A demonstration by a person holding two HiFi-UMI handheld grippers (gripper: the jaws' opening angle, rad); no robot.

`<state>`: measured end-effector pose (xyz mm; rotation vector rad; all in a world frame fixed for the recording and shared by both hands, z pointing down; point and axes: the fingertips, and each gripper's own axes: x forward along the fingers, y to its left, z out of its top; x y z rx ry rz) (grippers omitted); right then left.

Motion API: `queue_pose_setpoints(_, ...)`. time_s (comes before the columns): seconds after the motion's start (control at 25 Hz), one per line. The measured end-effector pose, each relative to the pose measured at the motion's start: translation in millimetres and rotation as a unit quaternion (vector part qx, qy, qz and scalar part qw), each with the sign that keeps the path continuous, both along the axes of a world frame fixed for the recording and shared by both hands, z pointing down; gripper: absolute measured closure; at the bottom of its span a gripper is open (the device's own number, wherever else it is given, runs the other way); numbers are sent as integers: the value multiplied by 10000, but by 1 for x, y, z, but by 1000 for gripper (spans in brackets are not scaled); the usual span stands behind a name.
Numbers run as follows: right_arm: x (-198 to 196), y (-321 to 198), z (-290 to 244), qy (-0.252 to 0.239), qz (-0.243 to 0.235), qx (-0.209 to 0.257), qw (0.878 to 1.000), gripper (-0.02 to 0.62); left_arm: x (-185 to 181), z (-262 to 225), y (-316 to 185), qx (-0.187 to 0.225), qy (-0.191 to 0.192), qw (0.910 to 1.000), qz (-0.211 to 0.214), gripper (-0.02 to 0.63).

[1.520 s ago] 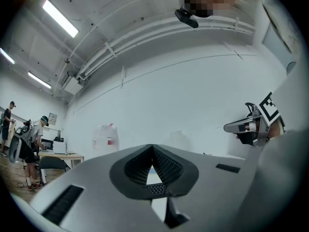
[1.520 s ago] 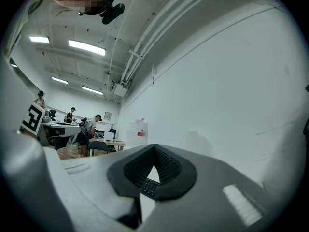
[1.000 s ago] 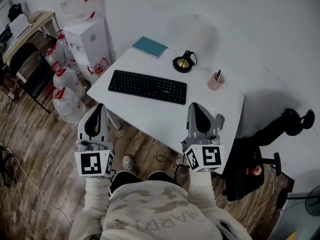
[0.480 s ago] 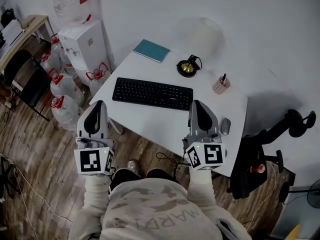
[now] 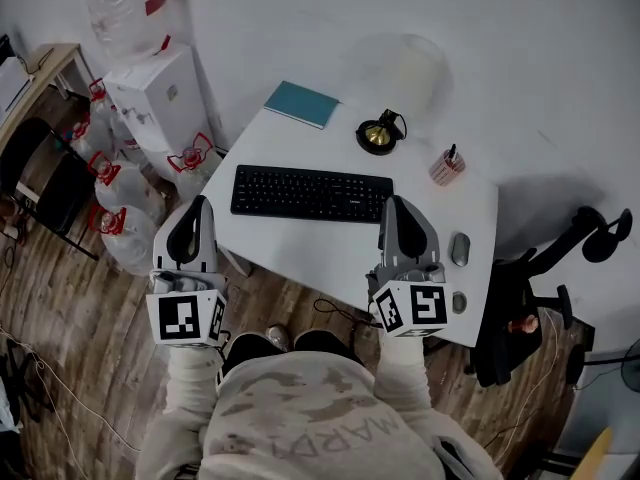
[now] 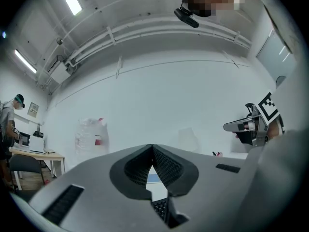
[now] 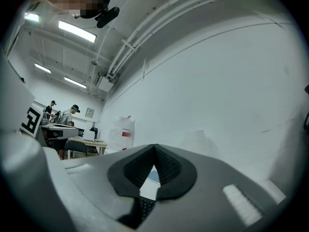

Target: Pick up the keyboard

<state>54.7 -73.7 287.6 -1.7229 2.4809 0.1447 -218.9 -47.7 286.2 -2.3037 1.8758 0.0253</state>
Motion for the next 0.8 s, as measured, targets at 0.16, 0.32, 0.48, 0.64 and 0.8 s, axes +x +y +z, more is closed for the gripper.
queue_pose_setpoints(0.16,-3,-4,5,44,160,-45,9999,584,-5,5,-14,-44,34,9999,136,601)
queue_pose_setpoints(0.32,2,-7,10,80,334,-127,9993,584,-1,11,-27,-127,65,9994,303,600)
queue_pose_setpoints(0.48,10,-12,14,89,466,-181,9987,584,7,16,-40,-182,75,9988,455,600)
queue_pose_setpoints(0.64,16,-23,17,89,548,-220,9982,584,14,19,-54,-220,46,9982,563,600)
queue_pose_setpoints(0.8,19,-39,19,91,576,-244,9980,584,17,19,-71,-233,27,9979,605,600)
